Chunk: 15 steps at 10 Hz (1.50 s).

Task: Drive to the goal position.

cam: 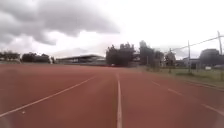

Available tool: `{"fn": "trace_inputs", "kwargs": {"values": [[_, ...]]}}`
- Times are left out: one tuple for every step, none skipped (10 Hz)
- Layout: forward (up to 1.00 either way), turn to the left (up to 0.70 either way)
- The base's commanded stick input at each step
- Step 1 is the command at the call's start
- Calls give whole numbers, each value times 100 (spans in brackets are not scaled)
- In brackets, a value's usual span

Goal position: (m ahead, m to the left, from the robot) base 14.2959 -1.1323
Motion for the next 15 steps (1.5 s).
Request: {"fn": "trace_inputs", "kwargs": {"values": [[70, 0], [70, 0], [70, 0], [70, 0], [70, 0], [70, 0], [70, 0], [70, 0], [70, 0], [70, 0], [70, 0], [70, 0], [70, 0], [70, 0], [70, 0]]}}
